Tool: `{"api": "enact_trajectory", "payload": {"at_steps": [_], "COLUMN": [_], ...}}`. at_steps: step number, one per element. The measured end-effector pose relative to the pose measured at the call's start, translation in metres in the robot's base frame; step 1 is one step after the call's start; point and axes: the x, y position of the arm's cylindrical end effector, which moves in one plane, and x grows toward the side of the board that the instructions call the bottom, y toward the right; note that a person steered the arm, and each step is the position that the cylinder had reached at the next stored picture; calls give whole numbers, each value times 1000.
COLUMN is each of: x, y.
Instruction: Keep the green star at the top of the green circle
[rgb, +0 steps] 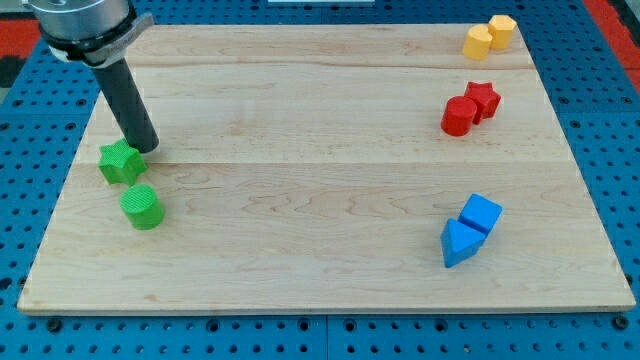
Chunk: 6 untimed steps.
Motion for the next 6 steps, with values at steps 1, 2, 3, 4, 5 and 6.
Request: {"api": "enact_trajectory", "payload": {"at_steps": [1,2,3,4,5,6], "x": [-35,10,58,75,41,-2], "y": [-27,-61,-22,-5,-12,-12]}}
